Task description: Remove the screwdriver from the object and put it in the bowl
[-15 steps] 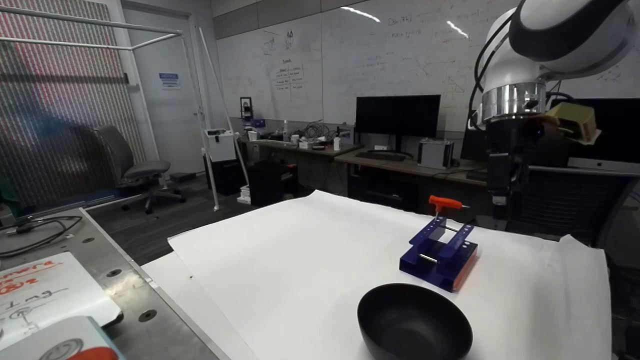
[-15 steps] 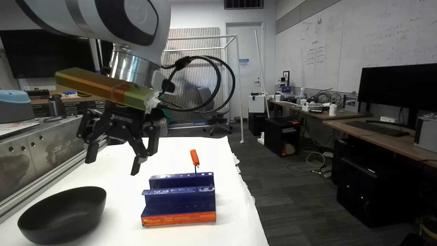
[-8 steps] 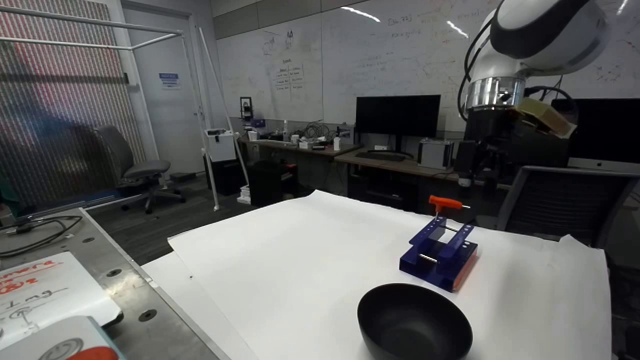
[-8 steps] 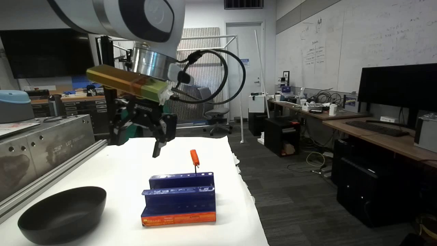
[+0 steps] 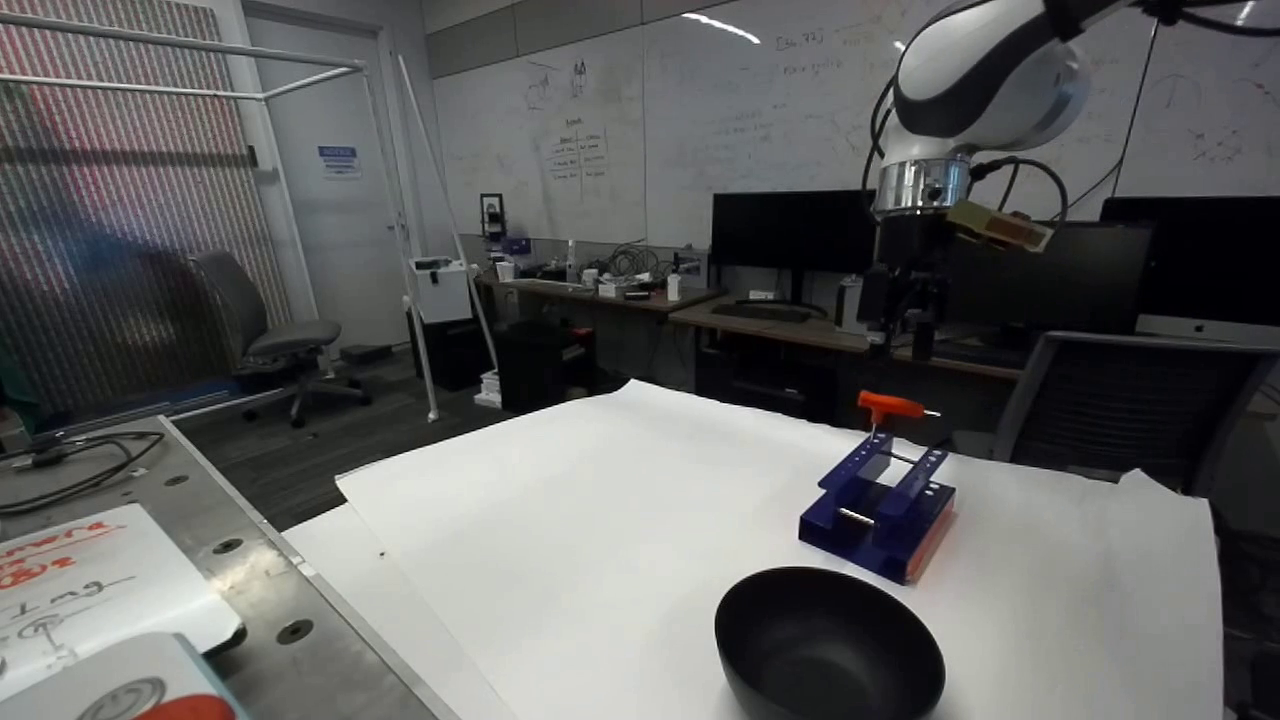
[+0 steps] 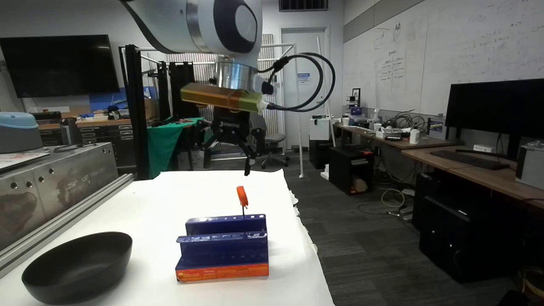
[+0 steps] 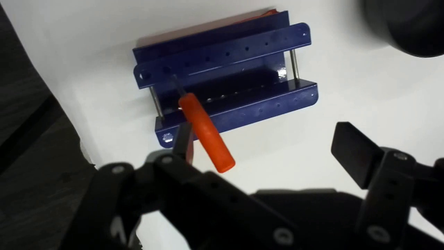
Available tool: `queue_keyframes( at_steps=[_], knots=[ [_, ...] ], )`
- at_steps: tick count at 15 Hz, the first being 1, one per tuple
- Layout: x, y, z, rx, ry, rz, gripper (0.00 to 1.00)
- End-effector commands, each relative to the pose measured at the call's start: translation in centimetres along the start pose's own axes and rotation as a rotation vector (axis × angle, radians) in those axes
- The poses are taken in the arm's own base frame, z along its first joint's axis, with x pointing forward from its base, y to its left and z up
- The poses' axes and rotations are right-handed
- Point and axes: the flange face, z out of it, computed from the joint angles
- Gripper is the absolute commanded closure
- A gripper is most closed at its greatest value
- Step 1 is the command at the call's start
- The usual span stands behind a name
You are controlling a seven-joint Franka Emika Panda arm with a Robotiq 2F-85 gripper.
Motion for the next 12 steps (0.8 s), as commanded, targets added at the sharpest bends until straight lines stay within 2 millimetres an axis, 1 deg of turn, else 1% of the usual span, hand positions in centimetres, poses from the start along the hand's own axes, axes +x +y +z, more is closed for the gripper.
queue_keyframes(
  at_steps=[1,4,5,6,8,10,12],
  knots=[
    [3.5,1.7,1.7,-0.025,-0.049,-0.065,0.00],
    [4.7,2.7,4.4,-0.019,-0.082,-0.111,0.00],
    [5.1,3.0,4.9,-0.019,-0.079,-0.120,0.03],
    [5.3,3.2,5.4,-0.023,-0.082,-0.128,0.26],
    [5.3,3.4,5.9,-0.025,-0.091,-0.145,0.29],
    [5.2,3.5,5.8,-0.030,-0.093,-0.157,0.47],
    [4.9,3.6,5.5,-0.033,-0.090,-0.161,0.62]
  ],
)
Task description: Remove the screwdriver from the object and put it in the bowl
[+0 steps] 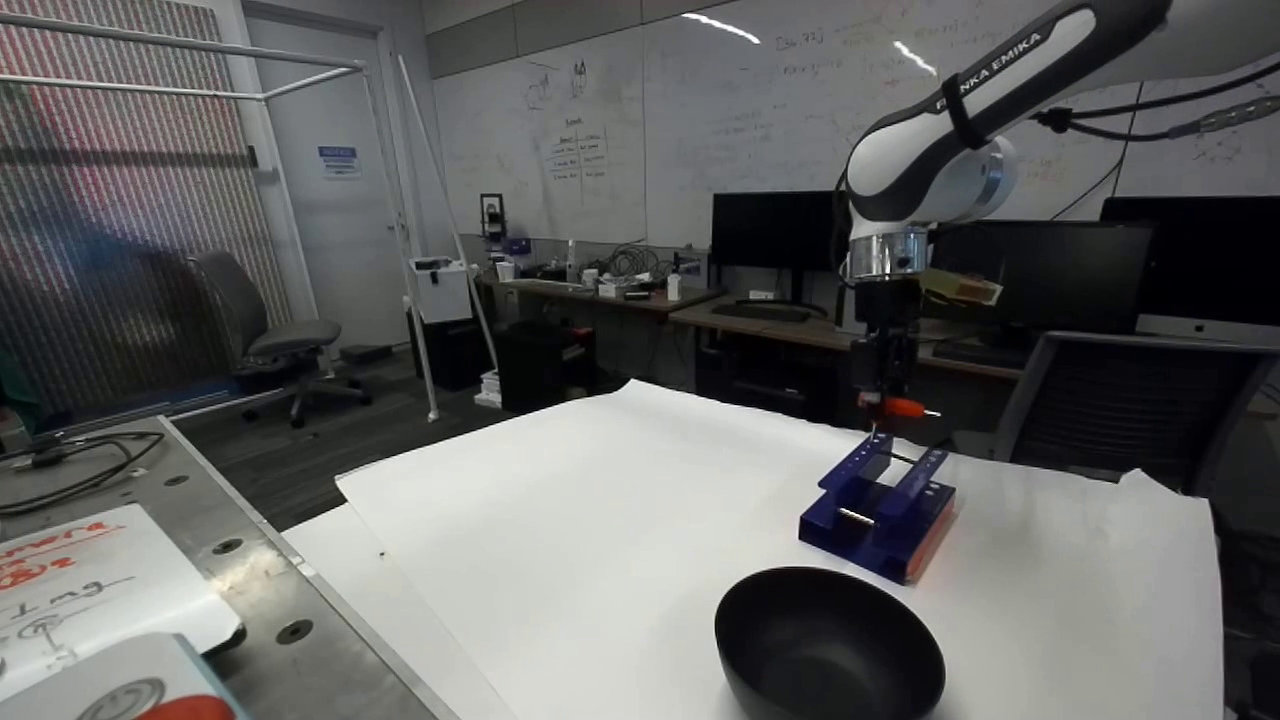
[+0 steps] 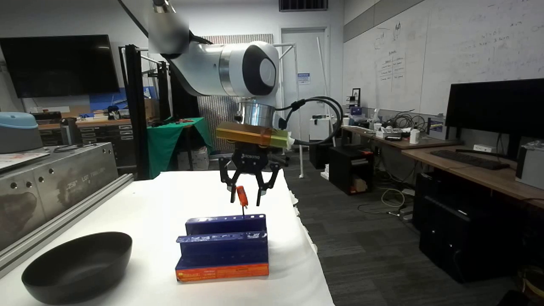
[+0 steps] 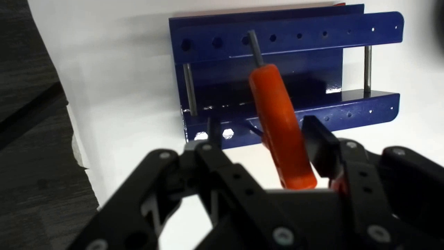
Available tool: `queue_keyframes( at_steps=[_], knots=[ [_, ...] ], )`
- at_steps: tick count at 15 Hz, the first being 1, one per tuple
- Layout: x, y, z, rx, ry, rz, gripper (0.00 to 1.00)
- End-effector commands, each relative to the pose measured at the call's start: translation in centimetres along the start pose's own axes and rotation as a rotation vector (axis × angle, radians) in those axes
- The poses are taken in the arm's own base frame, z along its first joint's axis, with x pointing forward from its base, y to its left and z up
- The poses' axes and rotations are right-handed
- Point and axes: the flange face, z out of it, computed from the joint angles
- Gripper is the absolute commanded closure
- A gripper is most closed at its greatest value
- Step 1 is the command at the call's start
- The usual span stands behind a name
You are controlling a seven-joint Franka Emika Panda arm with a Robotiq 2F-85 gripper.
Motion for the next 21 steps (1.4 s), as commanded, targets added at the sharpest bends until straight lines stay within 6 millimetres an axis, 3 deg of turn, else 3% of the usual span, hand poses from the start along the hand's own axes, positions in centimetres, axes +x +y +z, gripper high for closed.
queue_keyframes(
  at_steps=[1,4,7,11,13,15,17,19,21],
  knots=[
    [-0.1,0.1,-1.5,-0.015,0.012,-0.028,0.69],
    [-0.9,-0.6,-3.3,0.004,0.078,-0.026,0.90],
    [-2.2,-2.8,-7.0,0.028,0.143,-0.025,0.86],
    [-4.5,-7.0,-13.8,0.119,0.231,-0.025,0.86],
    [-5.5,-8.6,-15.3,0.216,0.226,-0.030,0.86],
    [-6.2,-9.4,-15.2,0.342,0.153,-0.039,0.86],
    [-5.9,-9.0,-13.0,0.422,0.053,-0.026,0.86],
    [-5.2,-8.2,-8.9,0.504,-0.023,-0.005,0.86],
    [-4.4,-8.1,-3.5,0.566,-0.120,0.005,0.86]
  ],
)
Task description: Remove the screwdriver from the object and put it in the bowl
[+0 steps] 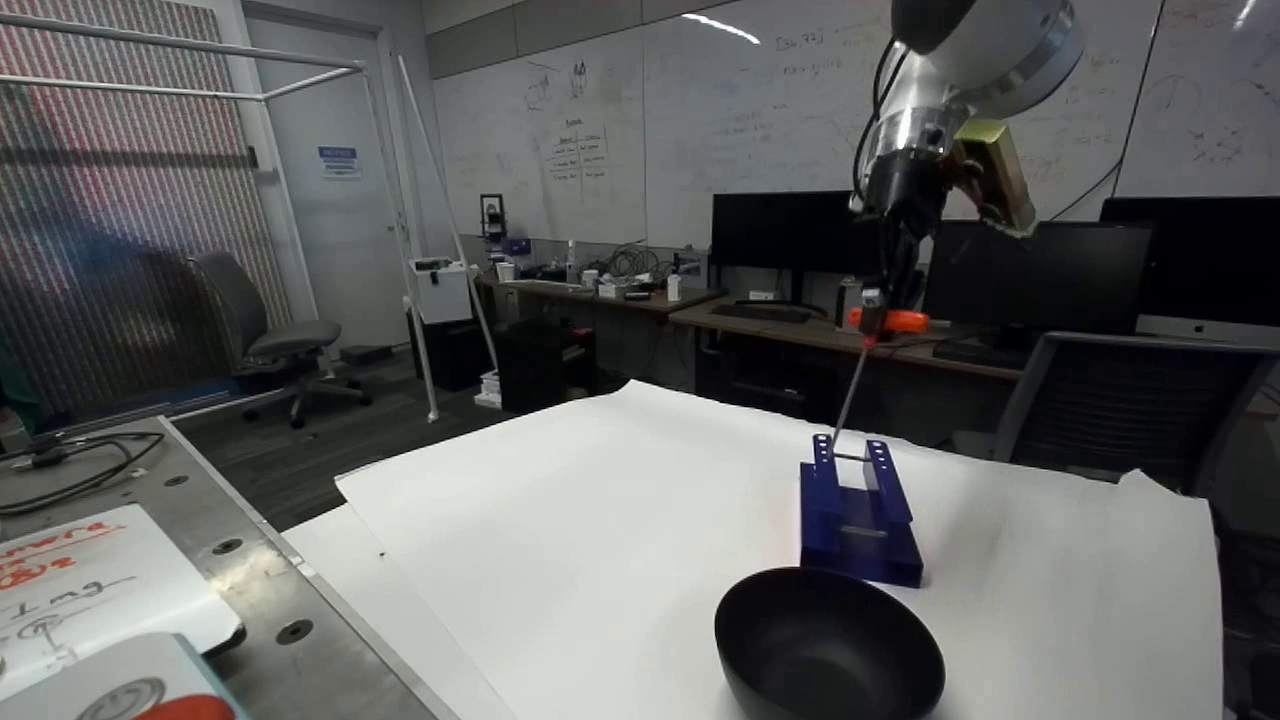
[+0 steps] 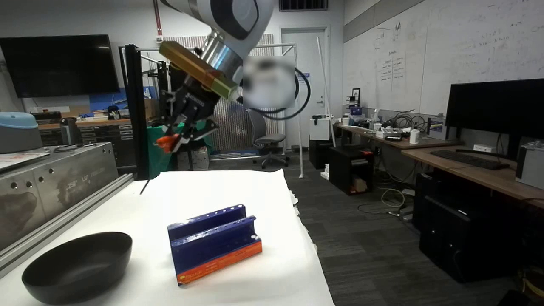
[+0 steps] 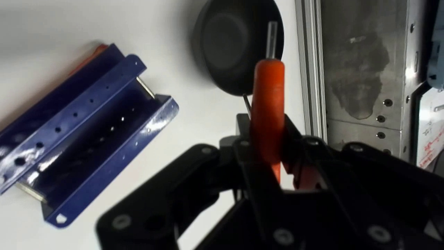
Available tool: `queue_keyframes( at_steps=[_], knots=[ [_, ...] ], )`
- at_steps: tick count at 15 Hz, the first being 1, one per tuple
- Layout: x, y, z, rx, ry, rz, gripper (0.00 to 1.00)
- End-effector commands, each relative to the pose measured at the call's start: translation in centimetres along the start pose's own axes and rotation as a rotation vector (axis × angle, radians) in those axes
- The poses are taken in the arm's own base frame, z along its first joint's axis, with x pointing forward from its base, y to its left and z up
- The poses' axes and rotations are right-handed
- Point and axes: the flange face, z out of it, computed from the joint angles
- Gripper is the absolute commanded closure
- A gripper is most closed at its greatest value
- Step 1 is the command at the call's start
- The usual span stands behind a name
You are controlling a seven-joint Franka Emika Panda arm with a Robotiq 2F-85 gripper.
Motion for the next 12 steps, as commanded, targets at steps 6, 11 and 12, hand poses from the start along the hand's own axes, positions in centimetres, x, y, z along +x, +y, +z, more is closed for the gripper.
queue_keyframes(
  at_steps=[6,11,12],
  knots=[
    [2.3,5.6,16.1,0.208,-0.316,0.074,0.86],
    [1.9,4.9,21.9,0.185,-0.374,0.067,0.86],
    [1.8,4.8,23.0,0.167,-0.390,0.067,0.86]
  ],
)
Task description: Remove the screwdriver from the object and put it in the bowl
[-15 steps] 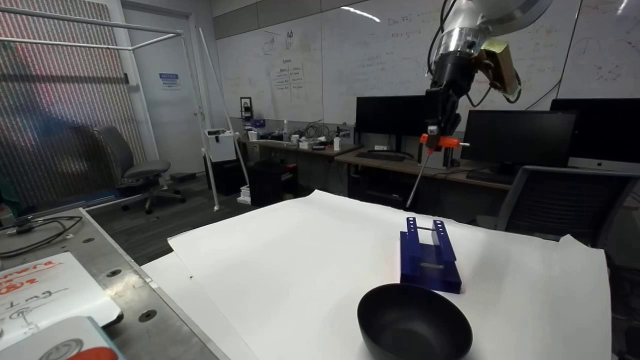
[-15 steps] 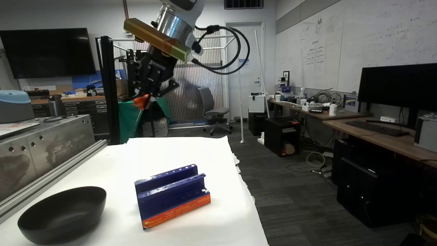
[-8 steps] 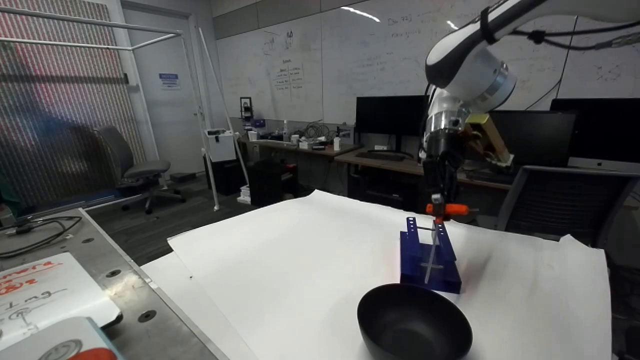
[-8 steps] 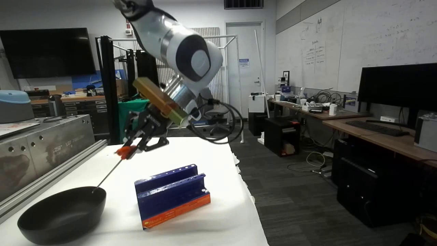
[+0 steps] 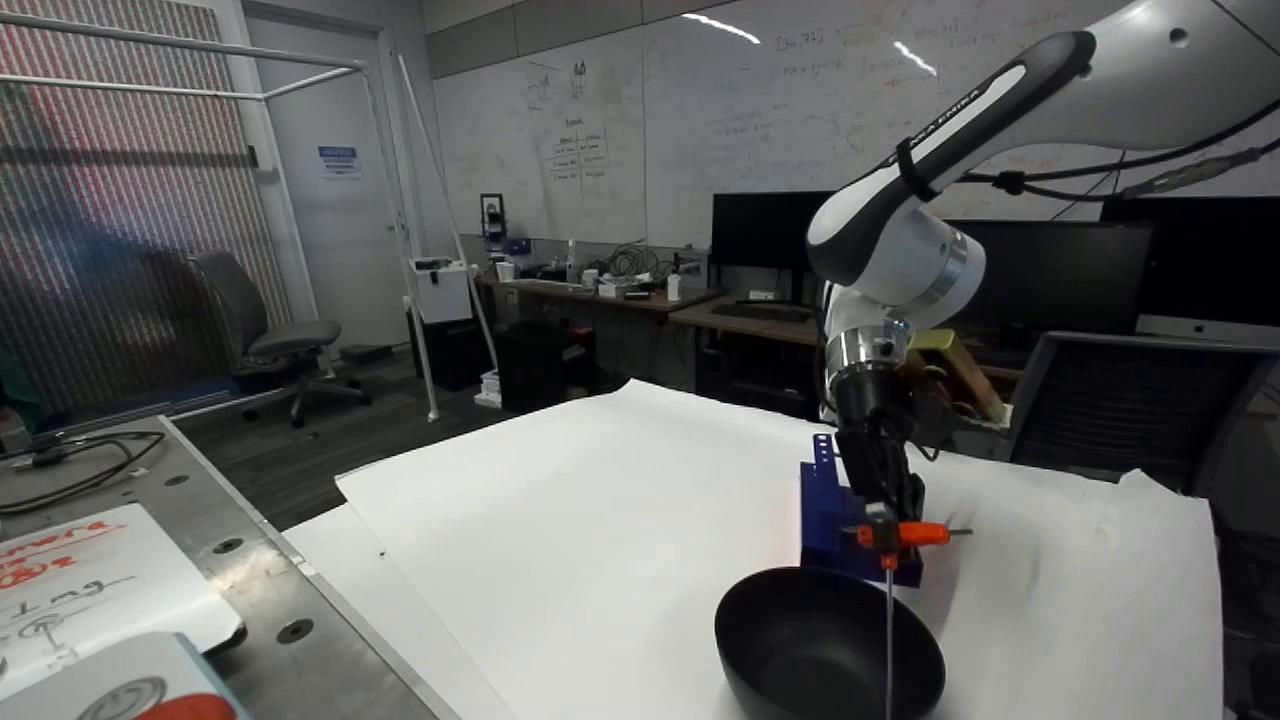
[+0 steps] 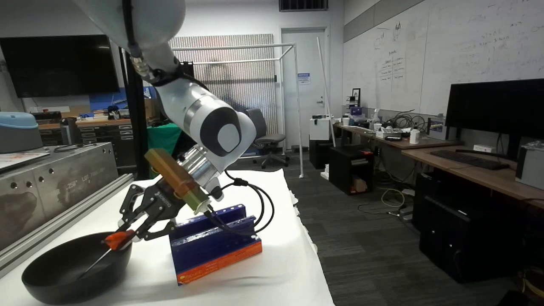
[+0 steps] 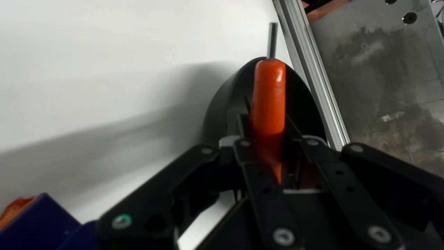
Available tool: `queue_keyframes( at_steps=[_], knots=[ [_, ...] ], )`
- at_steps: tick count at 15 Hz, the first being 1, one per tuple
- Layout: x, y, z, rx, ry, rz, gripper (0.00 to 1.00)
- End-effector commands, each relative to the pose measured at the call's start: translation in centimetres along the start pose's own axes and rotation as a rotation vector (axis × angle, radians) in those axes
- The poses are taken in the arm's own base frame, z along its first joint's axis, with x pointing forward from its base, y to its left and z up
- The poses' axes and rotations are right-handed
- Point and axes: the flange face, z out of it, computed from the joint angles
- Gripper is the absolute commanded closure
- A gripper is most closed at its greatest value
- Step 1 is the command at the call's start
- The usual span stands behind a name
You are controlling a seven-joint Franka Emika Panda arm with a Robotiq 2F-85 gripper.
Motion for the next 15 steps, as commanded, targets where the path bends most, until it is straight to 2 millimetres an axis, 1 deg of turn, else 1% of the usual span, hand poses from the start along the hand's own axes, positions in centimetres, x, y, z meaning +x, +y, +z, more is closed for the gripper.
queue_keyframes(
  at_steps=[1,4,5,6,8,10,11,12,13,14,15],
  knots=[
    [0.8,-0.6,3.0,-0.032,-0.019,-0.007,0.86],
    [1.6,-0.9,4.5,-0.053,-0.040,-0.010,0.83],
    [1.7,-1.1,4.7,-0.056,-0.041,-0.011,0.77],
    [1.7,-1.3,4.8,-0.058,-0.040,-0.014,0.53],
    [1.7,-1.8,4.4,-0.075,-0.014,-0.025,0.49],
    [1.4,-2.4,3.5,-0.096,0.024,-0.035,0.35],
    [1.0,-2.7,2.8,-0.104,0.048,-0.042,0.26],
    [0.7,-3.0,2.2,-0.111,0.070,-0.048,0.19],
    [0.2,-3.5,1.3,-0.118,0.098,-0.059,0.10],
    [-0.4,-4.0,0.5,-0.127,0.125,-0.070,0.04],
    [-1.0,-4.5,-0.4,-0.133,0.150,-0.080,0.00]
  ],
)
